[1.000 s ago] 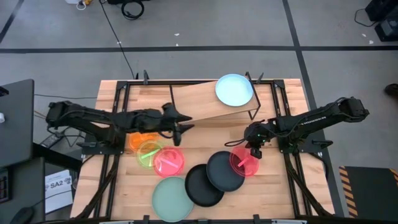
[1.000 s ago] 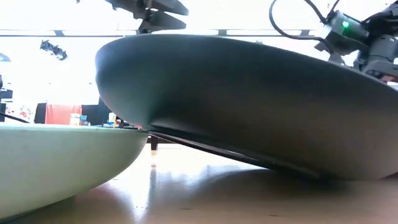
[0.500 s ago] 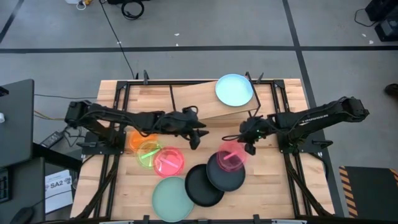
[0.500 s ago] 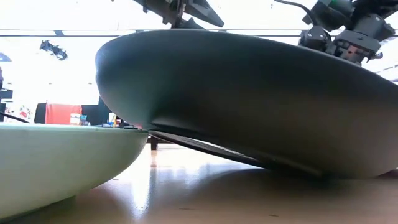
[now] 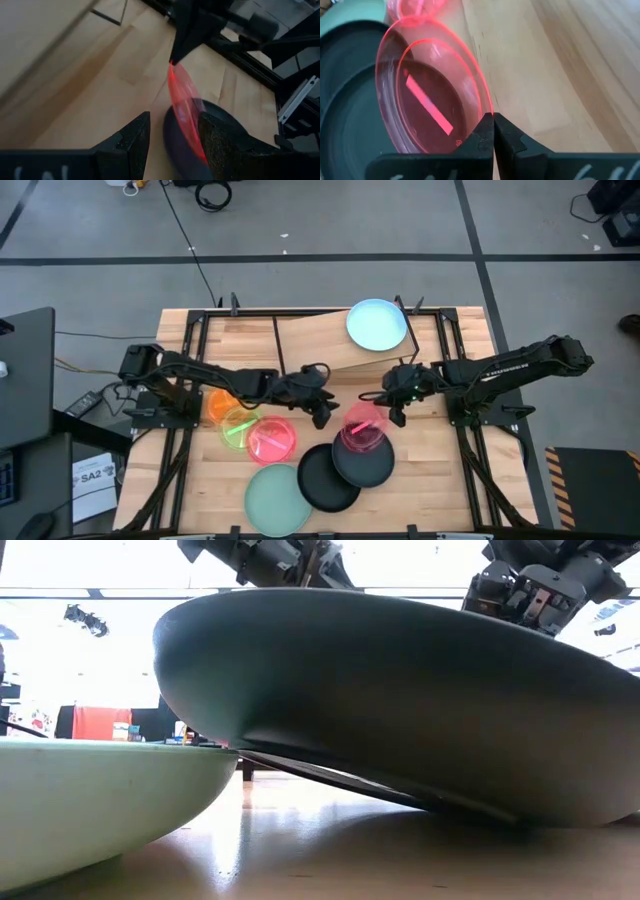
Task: Place and stack plates onto a shelf
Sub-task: Put the small right pink plate on the shelf
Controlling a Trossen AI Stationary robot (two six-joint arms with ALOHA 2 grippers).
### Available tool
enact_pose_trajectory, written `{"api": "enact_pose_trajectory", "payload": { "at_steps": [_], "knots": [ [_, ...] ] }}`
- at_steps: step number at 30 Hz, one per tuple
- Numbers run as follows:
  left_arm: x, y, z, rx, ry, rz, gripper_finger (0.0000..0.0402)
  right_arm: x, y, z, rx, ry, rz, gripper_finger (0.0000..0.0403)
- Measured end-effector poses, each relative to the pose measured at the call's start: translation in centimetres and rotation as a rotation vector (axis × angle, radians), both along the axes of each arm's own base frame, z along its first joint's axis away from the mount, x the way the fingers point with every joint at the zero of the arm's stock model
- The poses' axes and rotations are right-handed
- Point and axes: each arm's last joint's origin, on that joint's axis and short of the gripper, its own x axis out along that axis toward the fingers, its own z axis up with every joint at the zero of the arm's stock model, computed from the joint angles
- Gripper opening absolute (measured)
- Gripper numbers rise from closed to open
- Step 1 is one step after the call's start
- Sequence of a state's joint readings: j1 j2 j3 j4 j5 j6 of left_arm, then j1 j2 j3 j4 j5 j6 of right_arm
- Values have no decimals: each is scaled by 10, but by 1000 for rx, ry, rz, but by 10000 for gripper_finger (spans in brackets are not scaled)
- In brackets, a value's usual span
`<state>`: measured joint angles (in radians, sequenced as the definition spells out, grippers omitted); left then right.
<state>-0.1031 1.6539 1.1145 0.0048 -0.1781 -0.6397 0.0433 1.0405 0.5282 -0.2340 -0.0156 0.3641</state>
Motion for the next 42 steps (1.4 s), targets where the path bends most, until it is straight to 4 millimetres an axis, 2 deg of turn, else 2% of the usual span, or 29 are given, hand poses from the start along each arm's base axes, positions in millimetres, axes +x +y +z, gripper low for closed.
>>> {"api": "enact_pose_trajectory", "payload": {
  "at_steps": [10, 23, 42],
  "knots": [
    [2, -16, -9, -10, 25, -34, 172, 5, -2, 6, -35, -85, -54, 5],
    [2, -18, -12, -44, 34, -17, 170, 8, -3, 10, -52, -131, -84, 5],
    [1, -17, -14, -65, 54, 0, 54, 9, -3, 11, -51, -152, -84, 12]
  ]
}}
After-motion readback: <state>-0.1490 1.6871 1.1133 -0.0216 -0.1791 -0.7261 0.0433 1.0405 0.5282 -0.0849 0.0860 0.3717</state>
